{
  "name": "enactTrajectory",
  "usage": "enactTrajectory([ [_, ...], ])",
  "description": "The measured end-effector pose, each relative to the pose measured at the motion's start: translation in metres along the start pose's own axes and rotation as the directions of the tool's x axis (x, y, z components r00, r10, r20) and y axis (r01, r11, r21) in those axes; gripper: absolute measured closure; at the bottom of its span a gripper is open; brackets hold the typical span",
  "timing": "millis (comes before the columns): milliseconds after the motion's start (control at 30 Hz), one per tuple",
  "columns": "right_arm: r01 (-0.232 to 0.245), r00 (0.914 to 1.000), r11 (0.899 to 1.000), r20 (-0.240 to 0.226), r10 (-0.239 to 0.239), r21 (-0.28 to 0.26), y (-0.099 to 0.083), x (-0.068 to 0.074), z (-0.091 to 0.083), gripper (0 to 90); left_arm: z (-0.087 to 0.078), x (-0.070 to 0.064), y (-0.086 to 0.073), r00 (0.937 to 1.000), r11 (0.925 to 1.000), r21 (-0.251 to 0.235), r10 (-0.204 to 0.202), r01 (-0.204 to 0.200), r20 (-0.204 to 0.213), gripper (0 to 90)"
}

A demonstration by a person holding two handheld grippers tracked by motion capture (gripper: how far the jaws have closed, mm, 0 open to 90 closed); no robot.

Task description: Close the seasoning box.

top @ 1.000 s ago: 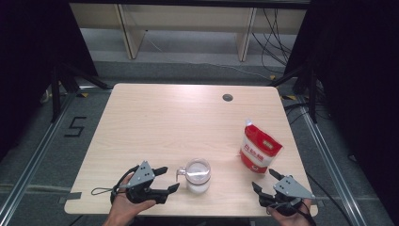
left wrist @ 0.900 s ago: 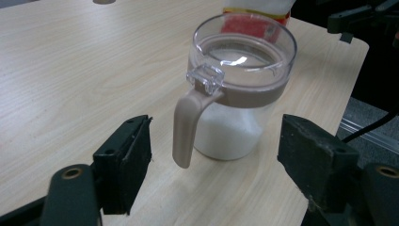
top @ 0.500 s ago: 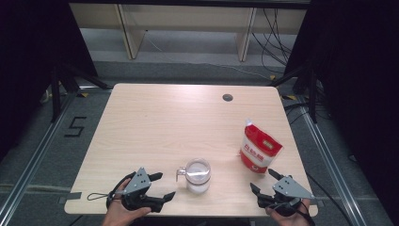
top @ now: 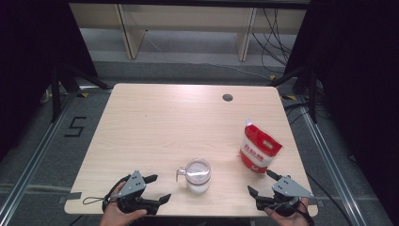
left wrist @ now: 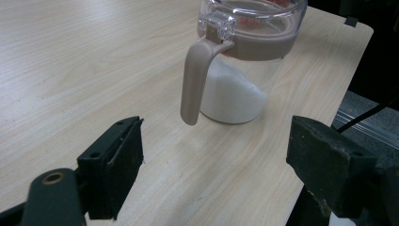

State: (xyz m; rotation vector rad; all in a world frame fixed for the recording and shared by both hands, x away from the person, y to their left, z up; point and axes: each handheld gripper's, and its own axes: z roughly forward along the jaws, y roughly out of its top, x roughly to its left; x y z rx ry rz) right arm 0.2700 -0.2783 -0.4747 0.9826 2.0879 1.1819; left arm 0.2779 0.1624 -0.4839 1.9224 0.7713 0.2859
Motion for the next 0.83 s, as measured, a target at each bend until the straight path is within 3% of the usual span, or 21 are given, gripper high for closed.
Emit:
enactTrajectory([
  [67,-0.045,0.9990,0.999,-0.003,0.045,0.024,-0.0002,0.0035,-0.0017,15.9,0.0001,-0.0005,-0.0004,1.0000,1.0000,0.002,-0.002,0.002,-0.007,17.9],
  [133,-0.012,0.9999,1.000,-0.001,0.012,0.004,-0.0004,0.0013,-0.0004,15.9,0.0004,0.0002,-0.0006,0.9999,0.9999,0.002,0.015,-0.015,-0.002,16.5],
  [167,-0.029,0.9996,0.999,-0.003,0.029,0.014,-0.0004,0.0023,-0.0011,15.9,0.0005,0.0008,-0.0005,0.9996,0.9996,0.000,0.028,-0.028,0.001,16.3],
  [200,-0.005,1.0000,1.000,-0.002,0.005,0.000,-0.0002,0.0006,-0.0003,15.9,0.0010,0.0005,-0.0008,0.9997,0.9997,-0.001,0.025,-0.025,0.007,16.0],
  [267,-0.010,0.9999,1.000,-0.004,0.010,0.003,-0.0003,0.0012,-0.0004,15.9,0.0012,0.0013,-0.0012,0.9995,0.9996,0.002,0.028,-0.028,0.014,15.8],
  [300,0.015,0.9999,1.000,-0.004,-0.015,-0.006,-0.0002,-0.0005,0.0007,15.9,0.0007,0.0013,-0.0009,0.9995,0.9996,0.006,0.028,-0.028,0.013,15.7],
  [333,0.012,0.9999,1.000,-0.003,-0.012,-0.003,-0.0002,-0.0002,0.0008,15.9,0.0007,-0.0003,-0.0017,0.9999,1.0000,0.005,-0.006,0.006,0.012,15.7],
  [500,0.017,0.9997,1.000,-0.019,-0.017,0.007,-0.0005,0.0003,0.0019,16.0,0.0011,0.0007,-0.0027,0.9996,1.0000,0.003,-0.008,0.008,0.028,15.4],
  [667,0.018,0.9996,1.000,-0.023,-0.018,0.014,-0.0008,0.0008,0.0027,16.1,-0.0004,0.0039,-0.0029,0.9999,0.9999,0.011,-0.003,0.002,0.016,15.4],
  [733,0.007,0.9997,1.000,-0.022,-0.006,0.015,-0.0007,0.0015,0.0026,16.1,-0.0006,0.0055,-0.0023,0.9996,0.9997,0.010,0.020,-0.021,0.019,15.5],
  [833,0.036,0.9993,0.999,-0.014,-0.036,0.003,-0.0015,-0.0007,0.0044,16.0,0.0008,0.0048,-0.0028,0.9998,0.9999,0.008,0.011,-0.011,0.018,15.5],
])
